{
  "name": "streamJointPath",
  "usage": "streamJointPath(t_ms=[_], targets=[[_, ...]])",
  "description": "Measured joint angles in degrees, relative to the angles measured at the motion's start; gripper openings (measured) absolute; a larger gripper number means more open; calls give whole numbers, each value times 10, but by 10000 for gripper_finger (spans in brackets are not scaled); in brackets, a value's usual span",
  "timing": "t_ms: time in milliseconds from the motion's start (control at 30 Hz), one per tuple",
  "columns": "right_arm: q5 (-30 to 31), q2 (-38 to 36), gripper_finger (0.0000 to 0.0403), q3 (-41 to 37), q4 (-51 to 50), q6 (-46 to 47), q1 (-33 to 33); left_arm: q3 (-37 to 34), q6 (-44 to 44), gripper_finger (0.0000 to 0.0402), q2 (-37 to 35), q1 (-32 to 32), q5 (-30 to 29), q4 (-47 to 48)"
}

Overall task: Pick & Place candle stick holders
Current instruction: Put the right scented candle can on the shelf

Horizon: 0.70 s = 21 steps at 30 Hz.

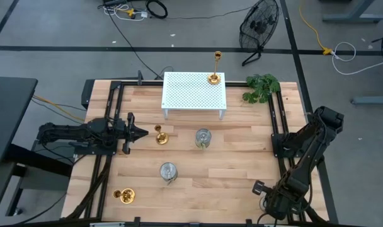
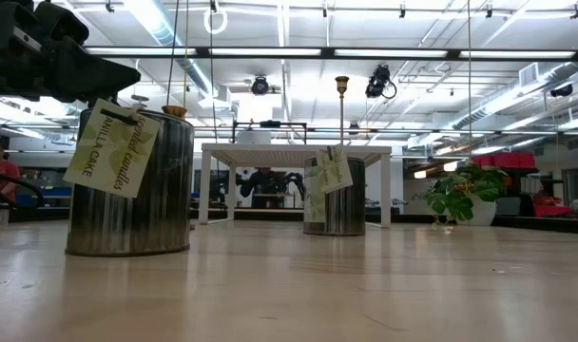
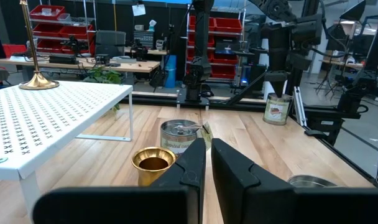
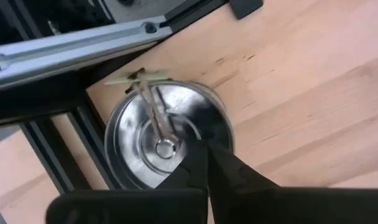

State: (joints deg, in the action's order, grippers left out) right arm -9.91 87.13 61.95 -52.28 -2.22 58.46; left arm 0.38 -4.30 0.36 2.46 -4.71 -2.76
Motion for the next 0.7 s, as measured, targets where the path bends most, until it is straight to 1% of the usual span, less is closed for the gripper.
streamJointPath(t_ms=[567,700], targets=[[16,0,0,0,7,-9,-29,0,0,32,0,0,0,0],[39,0,0,0,7,-8,-36,0,0,32,0,0,0,0]])
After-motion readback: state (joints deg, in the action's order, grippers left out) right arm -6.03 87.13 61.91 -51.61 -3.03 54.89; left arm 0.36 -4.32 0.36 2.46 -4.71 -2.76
